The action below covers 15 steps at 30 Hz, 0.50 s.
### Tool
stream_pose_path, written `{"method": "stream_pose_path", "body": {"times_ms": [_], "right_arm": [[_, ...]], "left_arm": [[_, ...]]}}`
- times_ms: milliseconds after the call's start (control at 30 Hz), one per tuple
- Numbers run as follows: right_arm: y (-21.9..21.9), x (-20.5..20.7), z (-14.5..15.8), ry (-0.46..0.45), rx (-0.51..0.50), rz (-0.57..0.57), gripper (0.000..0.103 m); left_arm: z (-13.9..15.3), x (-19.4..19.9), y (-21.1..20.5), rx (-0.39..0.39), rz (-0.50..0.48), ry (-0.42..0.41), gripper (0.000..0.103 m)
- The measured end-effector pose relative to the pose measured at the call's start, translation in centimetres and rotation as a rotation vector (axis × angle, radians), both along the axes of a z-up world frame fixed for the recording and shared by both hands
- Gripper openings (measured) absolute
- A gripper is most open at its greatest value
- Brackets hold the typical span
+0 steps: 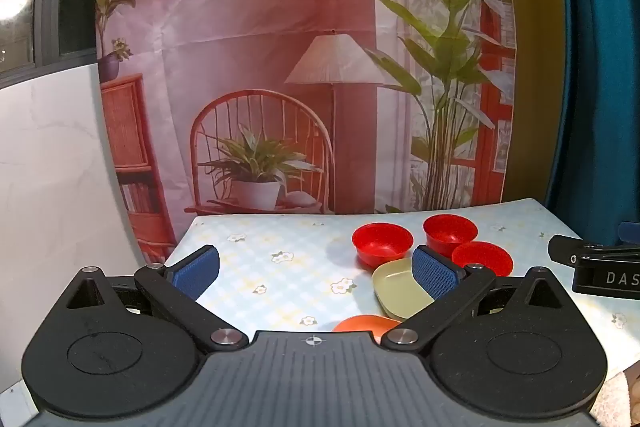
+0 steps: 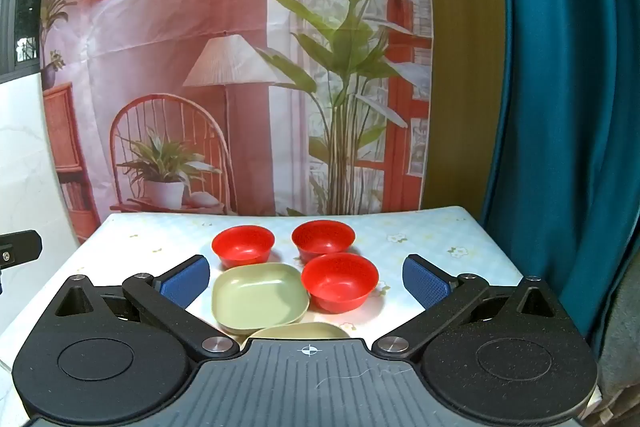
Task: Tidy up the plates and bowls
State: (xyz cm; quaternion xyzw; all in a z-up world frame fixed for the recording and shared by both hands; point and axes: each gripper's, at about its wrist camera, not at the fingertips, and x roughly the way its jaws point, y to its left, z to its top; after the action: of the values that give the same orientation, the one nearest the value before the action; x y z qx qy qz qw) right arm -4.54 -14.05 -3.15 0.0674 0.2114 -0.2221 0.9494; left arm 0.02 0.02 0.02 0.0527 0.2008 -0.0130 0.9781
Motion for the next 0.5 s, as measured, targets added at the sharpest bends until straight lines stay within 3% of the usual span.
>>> {"method": "stream_pose_path", "body": {"times_ms": [500], "right_arm": [[0.1,-0.02,0.12,-0.002,-0.001,0.003,0.103]], "left_arm": [[-0.08,-0.04,-0.21,0.001,-0.001,-0.003,0.103]]}}
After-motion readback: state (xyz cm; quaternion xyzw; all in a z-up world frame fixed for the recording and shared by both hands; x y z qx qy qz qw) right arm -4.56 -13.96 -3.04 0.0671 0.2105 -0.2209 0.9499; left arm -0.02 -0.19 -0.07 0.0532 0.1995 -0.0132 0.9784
